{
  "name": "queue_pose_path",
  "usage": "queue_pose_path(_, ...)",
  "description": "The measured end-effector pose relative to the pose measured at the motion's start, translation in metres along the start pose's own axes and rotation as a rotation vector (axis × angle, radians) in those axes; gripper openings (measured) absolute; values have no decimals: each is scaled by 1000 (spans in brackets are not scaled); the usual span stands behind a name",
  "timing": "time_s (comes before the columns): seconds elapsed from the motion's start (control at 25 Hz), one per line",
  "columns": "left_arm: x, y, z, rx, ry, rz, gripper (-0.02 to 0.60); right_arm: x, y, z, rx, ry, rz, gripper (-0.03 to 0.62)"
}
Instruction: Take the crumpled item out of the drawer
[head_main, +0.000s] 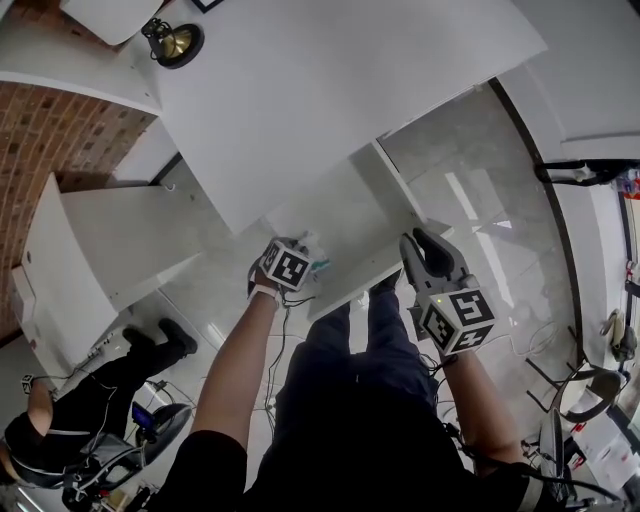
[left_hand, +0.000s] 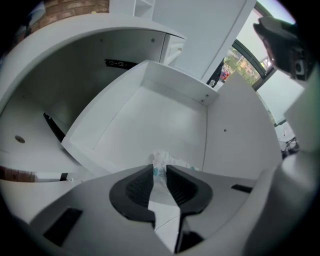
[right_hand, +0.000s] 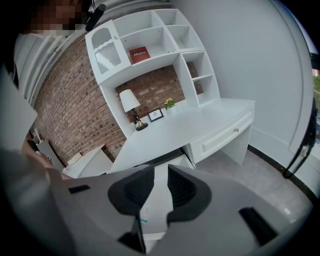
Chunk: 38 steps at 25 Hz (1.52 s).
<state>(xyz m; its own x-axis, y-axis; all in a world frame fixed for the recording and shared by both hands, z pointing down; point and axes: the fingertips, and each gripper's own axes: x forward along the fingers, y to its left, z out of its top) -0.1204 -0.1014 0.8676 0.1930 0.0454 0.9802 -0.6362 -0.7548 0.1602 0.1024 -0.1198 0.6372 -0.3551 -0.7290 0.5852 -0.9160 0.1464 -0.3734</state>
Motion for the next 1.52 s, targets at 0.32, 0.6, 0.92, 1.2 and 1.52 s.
queue_pose_path(0.32,-16,0,7,-56,-111,30,46,-1,-1,3,-5,4,16,72)
queue_pose_path(0.6,-50,-3,25,-98,-237,51,43,-4,12,19,-44,-9,42,67)
queue_pose_path(0.92,-113,-6,51,-113,-402,81,41,-15,33,46,-94,-46,74,60)
queue_pose_path(1.2,-177,-5,73,-134,-540,104,40,-22,60,73,-174,-80,111,52)
queue_pose_path(1.52,-231,6,94,-133,-652,146,40,-29,84,104,-228,-119,146,47)
